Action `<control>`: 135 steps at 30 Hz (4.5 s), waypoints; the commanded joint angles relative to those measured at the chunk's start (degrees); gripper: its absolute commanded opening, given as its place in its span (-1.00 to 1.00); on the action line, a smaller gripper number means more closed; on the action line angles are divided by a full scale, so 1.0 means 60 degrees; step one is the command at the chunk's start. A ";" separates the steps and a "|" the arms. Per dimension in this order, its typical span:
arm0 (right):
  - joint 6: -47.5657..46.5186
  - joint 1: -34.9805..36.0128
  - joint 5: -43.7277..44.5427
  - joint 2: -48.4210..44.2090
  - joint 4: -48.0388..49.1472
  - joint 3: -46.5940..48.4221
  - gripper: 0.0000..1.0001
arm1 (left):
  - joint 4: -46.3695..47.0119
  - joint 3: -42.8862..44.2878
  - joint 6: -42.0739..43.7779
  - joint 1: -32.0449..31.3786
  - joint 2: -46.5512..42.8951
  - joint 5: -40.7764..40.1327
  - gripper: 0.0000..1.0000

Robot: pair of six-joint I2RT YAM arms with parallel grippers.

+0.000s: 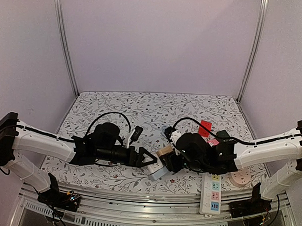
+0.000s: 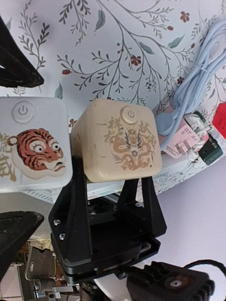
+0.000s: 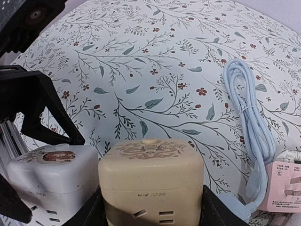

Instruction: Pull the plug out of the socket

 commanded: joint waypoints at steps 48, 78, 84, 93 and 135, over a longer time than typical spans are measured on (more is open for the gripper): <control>-0.1504 0.1512 0.2595 -0.0658 0.1241 -0.0048 -0.53 | 0.1414 -0.0305 -0.1782 0.0031 0.0538 0.0981 -1.00; 0.0495 0.0055 -0.1197 0.1253 -0.1289 0.1686 0.62 | -0.1965 0.0248 0.2444 -0.1292 -0.1111 -0.1474 -1.00; 0.0580 0.0058 -0.1179 0.1831 -0.1321 0.1852 0.52 | -0.1984 0.0261 0.2503 -0.1385 -0.1157 -0.1607 -1.00; 0.1092 -0.0266 -0.1859 0.2224 -0.0793 0.1597 0.17 | -0.1974 0.0264 0.2550 -0.1470 -0.1315 -0.1688 -1.00; 0.2055 -0.0798 -0.0540 0.1432 -0.0970 0.1025 -0.96 | -0.3485 -0.0016 0.2670 -0.1639 -0.1323 -0.2800 -1.00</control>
